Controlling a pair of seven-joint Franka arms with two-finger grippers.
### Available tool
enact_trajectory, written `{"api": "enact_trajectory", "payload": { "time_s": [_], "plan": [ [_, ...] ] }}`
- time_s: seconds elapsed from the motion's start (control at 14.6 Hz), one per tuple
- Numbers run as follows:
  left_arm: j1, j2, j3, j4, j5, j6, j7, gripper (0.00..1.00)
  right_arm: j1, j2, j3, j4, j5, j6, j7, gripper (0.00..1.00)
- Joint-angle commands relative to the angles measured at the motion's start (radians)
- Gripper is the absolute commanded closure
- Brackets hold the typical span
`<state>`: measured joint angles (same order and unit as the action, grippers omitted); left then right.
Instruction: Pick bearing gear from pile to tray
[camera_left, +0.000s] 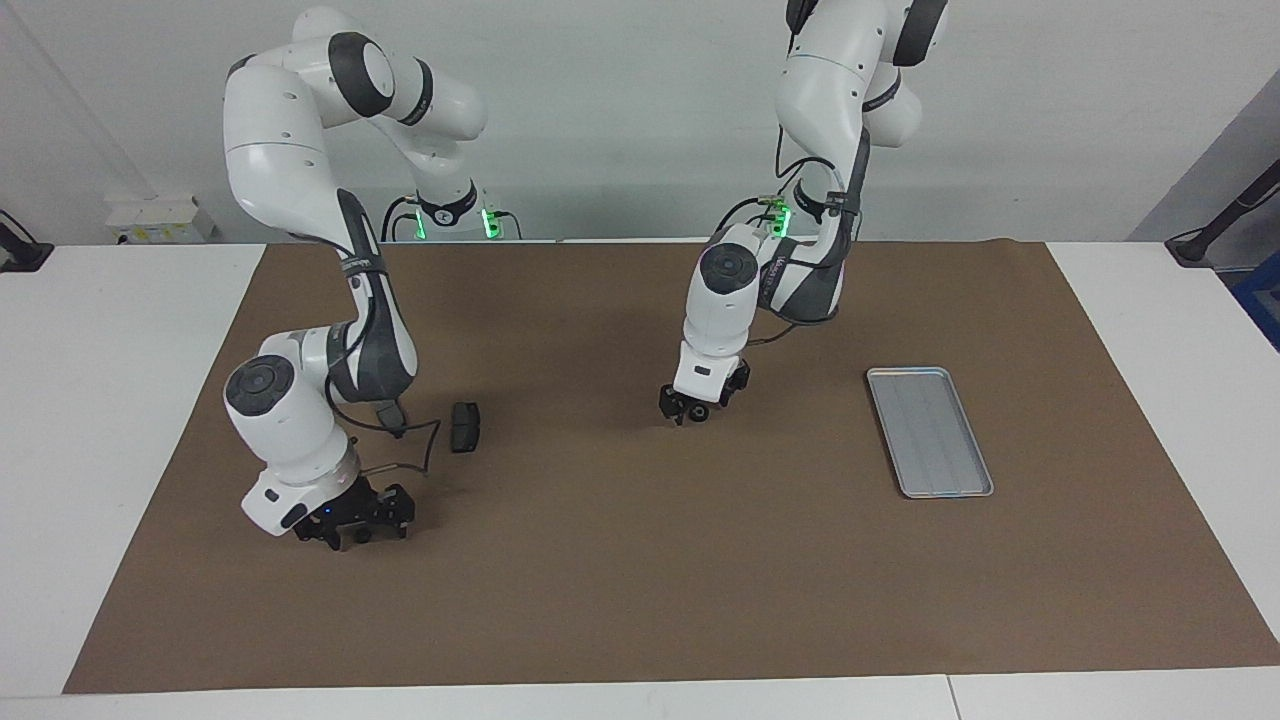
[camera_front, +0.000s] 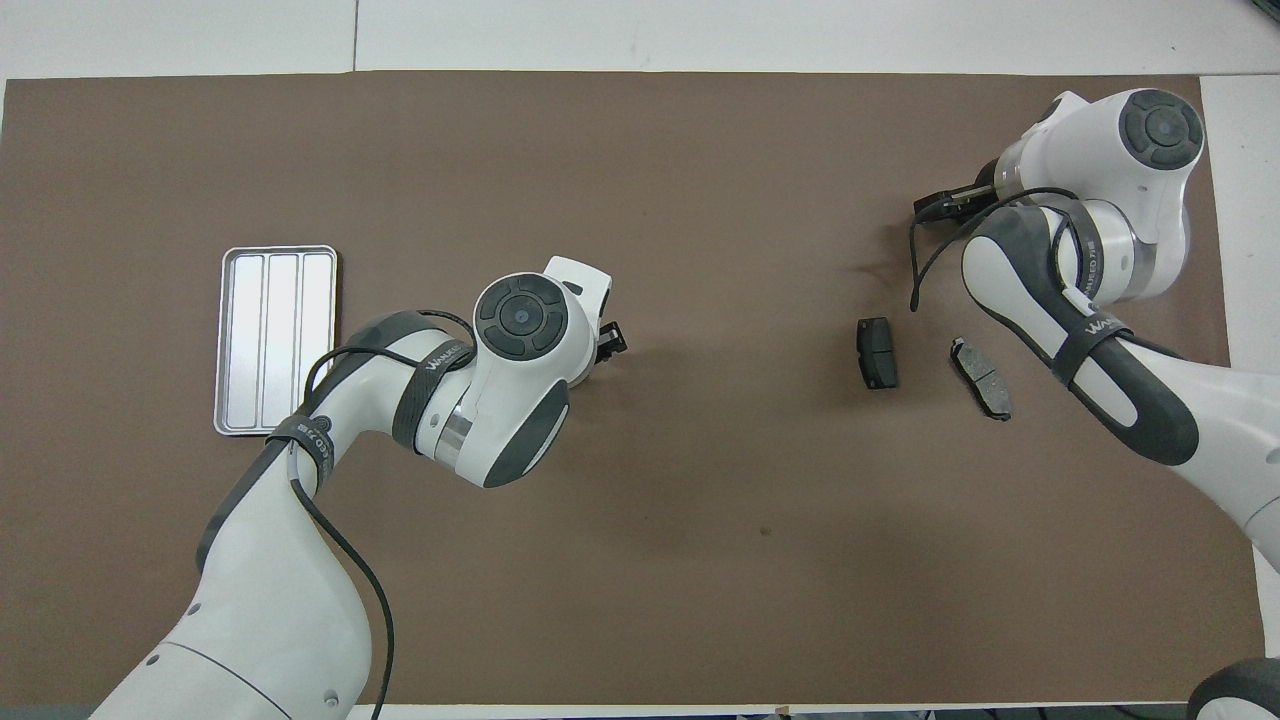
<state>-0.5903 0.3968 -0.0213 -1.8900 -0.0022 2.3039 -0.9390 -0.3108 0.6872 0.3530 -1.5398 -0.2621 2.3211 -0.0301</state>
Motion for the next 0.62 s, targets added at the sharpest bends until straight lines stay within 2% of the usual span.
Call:
{"api": "enact_trajectory", "payload": {
  "time_s": [0.0, 0.14, 0.27, 0.34, 0.55],
  "plan": [
    [-0.017, -0.029, 0.017, -0.046, 0.008, 0.028, -0.018, 0.14, -0.002, 0.018, 0.008, 0.044, -0.023, -0.052, -0.007, 0.1],
    [-0.017, -0.029, 0.015, -0.046, 0.008, 0.031, -0.018, 0.2, 0.001, 0.025, 0.004, 0.072, -0.025, -0.083, -0.007, 0.11],
    [-0.017, -0.029, 0.015, -0.046, 0.008, 0.034, -0.018, 0.27, 0.001, 0.025, 0.0, 0.072, -0.028, -0.085, -0.005, 0.18],
    [-0.017, -0.029, 0.015, -0.046, 0.008, 0.034, -0.018, 0.28, 0.001, 0.025, -0.003, 0.072, -0.035, -0.085, -0.007, 0.23],
    [-0.017, -0.027, 0.015, -0.046, 0.008, 0.045, -0.018, 0.29, -0.002, 0.081, -0.006, 0.13, -0.045, -0.085, -0.008, 0.25]
  ]
}}
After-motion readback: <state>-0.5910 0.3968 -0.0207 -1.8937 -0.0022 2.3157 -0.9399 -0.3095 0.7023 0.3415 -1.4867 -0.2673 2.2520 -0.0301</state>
